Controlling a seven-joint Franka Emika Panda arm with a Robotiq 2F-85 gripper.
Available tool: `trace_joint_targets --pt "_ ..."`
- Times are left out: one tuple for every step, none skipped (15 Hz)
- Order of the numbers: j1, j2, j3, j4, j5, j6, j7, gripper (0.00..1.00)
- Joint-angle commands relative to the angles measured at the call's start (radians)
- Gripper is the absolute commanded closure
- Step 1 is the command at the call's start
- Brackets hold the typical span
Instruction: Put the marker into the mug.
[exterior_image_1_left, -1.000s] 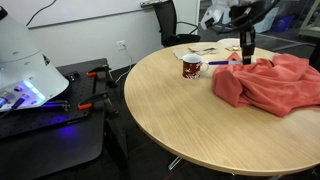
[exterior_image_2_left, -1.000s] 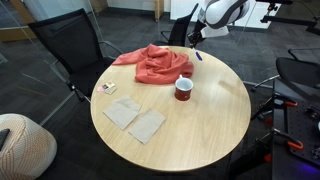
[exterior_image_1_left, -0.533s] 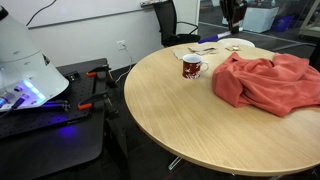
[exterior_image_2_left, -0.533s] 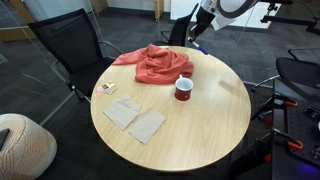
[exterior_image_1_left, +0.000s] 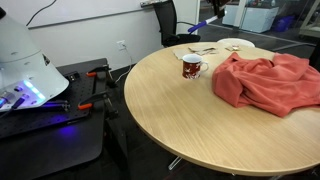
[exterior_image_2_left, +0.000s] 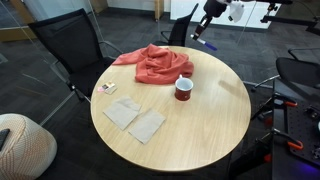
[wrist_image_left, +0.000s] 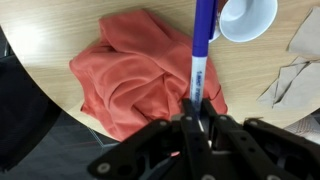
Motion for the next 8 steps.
trace_joint_targets --pt "0.007 -0.006 -0.007 -0.005 -0.002 -0.003 0.003 0.88" --pt "0.007 -0.008 -0.007 -0.007 -0.002 -0.003 0.003 0.88" --pt "0.007 -0.008 -0.007 -0.009 -0.002 -0.003 0.003 0.88" --pt "0.007 -0.008 -0.006 -0.010 -0.002 -0.003 0.003 0.88" --pt "0.007 -0.008 -0.006 -0.011 -0.002 -0.003 0.003 0.88" --pt "0.007 -0.008 -0.006 -0.011 -0.002 -0.003 0.003 0.88" --pt "0.007 -0.008 -0.006 -0.011 -0.002 -0.003 0.003 0.88" --pt "0.007 -0.008 -0.006 -0.011 -0.002 -0.003 0.003 0.97"
